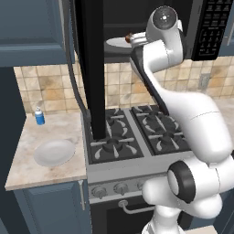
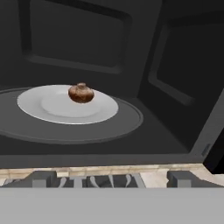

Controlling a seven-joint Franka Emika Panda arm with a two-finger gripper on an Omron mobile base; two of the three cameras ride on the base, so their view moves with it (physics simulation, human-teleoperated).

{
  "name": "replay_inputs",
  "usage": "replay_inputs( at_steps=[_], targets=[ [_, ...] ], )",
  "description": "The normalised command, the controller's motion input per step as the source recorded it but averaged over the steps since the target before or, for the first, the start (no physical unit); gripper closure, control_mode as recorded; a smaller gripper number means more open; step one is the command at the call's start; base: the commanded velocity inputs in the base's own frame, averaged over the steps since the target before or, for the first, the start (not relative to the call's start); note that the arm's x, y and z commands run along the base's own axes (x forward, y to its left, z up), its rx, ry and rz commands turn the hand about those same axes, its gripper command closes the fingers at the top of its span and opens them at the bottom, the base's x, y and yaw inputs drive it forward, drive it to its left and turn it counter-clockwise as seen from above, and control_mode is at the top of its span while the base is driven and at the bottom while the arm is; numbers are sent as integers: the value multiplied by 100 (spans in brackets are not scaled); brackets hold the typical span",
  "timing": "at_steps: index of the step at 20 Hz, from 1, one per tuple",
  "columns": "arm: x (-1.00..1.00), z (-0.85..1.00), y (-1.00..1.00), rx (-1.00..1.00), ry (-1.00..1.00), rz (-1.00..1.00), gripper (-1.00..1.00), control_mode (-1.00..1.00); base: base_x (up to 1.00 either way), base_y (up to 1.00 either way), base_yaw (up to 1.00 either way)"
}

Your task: Pick the mushroom from the counter and place it in the microwave. Then turn on the microwave.

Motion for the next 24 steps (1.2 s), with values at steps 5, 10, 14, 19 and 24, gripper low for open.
replay_inputs(
  at_steps=[5,10,14,19,24],
  targets=[
    [-40,0,0,0,-1,0,-100,-100,0,0,0],
    [-41,0,0,0,0,0,-100,-100,0,0,0],
    [-44,0,0,0,0,0,-100,-100,0,0,0],
    [-45,0,0,0,0,0,-100,-100,0,0,0],
    [-42,0,0,0,0,0,-100,-100,0,0,0]
  ],
)
